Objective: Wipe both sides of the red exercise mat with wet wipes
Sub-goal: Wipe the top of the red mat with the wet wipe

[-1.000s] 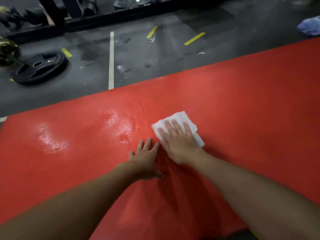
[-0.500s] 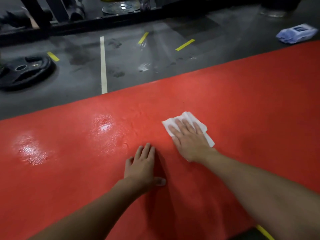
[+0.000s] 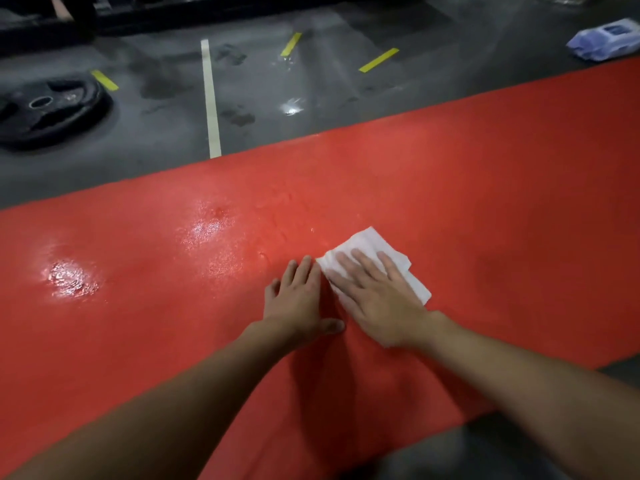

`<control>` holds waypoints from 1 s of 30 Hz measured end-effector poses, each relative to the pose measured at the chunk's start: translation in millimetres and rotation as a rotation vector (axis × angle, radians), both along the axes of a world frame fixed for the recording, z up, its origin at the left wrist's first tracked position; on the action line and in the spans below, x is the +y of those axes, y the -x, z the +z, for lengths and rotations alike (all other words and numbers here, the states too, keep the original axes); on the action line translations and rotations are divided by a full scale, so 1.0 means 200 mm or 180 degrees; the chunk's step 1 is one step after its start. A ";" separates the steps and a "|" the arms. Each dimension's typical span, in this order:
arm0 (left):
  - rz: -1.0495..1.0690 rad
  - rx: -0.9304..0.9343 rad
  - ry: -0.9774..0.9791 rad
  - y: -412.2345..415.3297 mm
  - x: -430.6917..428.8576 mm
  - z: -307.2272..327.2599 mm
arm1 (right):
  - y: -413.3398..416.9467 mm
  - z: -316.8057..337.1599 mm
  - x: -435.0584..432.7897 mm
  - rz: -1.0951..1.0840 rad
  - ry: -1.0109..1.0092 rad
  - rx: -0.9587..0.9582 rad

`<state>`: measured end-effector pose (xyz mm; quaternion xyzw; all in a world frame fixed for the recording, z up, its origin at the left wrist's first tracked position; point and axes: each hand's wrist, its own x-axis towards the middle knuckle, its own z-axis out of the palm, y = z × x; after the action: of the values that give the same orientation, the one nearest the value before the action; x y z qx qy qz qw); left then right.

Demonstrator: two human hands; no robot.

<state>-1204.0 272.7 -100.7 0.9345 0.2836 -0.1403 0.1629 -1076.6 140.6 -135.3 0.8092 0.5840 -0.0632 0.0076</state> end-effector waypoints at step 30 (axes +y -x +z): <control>-0.0447 0.0729 0.0087 0.14 -0.05 0.04 | 0.10 0.04 -0.39 -0.0158 0.0263 0.0064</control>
<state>-1231.4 261.9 -91.8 0.9276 0.2324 -0.2610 0.1320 -1097.5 62.3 -126.4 0.8218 0.5607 -0.0956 0.0336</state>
